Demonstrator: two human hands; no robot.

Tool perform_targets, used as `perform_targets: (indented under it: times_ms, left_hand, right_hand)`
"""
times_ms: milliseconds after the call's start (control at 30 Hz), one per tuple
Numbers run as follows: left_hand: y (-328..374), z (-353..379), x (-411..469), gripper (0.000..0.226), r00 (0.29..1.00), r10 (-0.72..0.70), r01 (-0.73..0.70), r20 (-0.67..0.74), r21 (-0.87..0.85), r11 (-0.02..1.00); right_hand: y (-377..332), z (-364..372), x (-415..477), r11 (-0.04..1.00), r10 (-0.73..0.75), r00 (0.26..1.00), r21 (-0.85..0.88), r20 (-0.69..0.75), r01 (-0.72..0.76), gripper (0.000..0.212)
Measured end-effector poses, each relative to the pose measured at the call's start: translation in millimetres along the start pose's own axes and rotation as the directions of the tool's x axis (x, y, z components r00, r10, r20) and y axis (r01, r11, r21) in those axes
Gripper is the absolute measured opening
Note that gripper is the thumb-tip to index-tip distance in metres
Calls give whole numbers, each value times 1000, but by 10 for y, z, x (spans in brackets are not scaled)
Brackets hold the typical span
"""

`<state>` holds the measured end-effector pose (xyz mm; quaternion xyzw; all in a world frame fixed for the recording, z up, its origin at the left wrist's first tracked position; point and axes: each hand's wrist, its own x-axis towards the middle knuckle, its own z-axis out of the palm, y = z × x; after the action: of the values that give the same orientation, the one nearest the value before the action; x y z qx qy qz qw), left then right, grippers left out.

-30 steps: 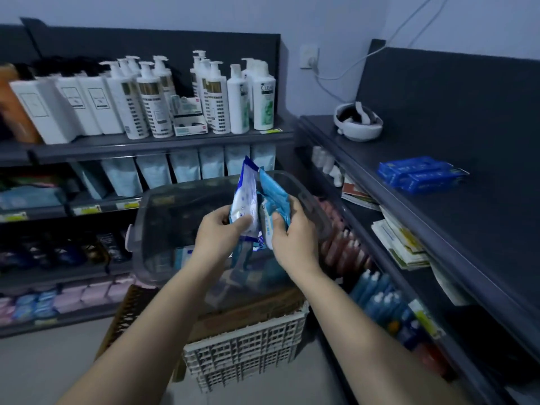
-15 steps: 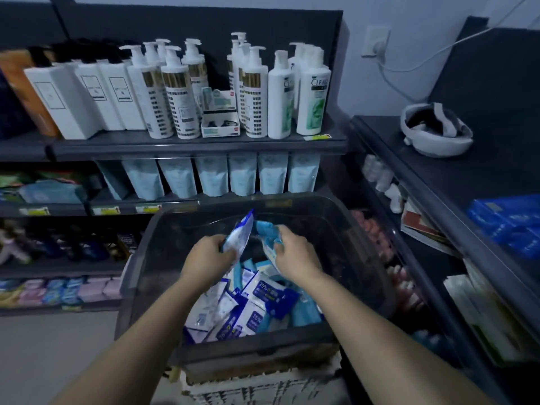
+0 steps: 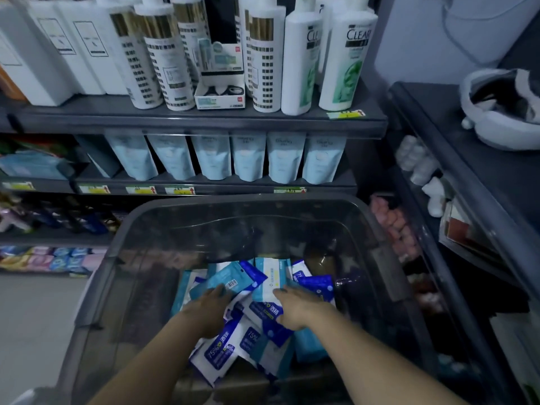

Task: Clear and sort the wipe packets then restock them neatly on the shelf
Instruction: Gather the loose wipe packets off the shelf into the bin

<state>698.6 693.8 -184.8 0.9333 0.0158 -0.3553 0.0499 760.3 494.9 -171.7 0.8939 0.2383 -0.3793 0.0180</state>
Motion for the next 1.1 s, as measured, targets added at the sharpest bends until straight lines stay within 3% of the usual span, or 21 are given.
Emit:
perform_targets:
  times_ms: [233, 367, 533, 667, 833, 967, 1100]
  left_hand:
    - [21, -48, 54, 70, 999, -3, 5, -33, 54, 999]
    - [121, -122, 70, 53, 989, 5, 19, -147, 161, 987]
    - [392, -398, -133, 28, 929, 133, -44, -345, 255, 966]
    - [667, -604, -400, 27, 833, 278, -148, -478, 290, 945]
    - [1133, -751, -887, 26, 663, 461, -271, -590, 384, 882]
    - [1589, -740, -1272, 20, 532, 602, -380, -596, 467, 798]
    - [2106, -642, -1669, 28, 436, 714, -467, -548, 540, 700]
  right_hand:
    - [-15, -20, -53, 997, -6, 1000, 79, -6, 6, 60]
    - [-40, -77, -235, 995, 17, 991, 99, -129, -4, 53]
    - [-14, -94, -639, 989, 124, 926, 116, -357, -87, 45]
    - [6, -53, -1146, 975, 222, 794, 156, -566, -162, 38]
    - [35, 76, -1941, 931, 360, 507, 266, -783, -250, 36]
    - [140, 352, -2564, 879, 456, 311, 365, -834, -308, 37]
    - [234, 628, -3233, 784, 573, 244, 437, -783, -440, 29]
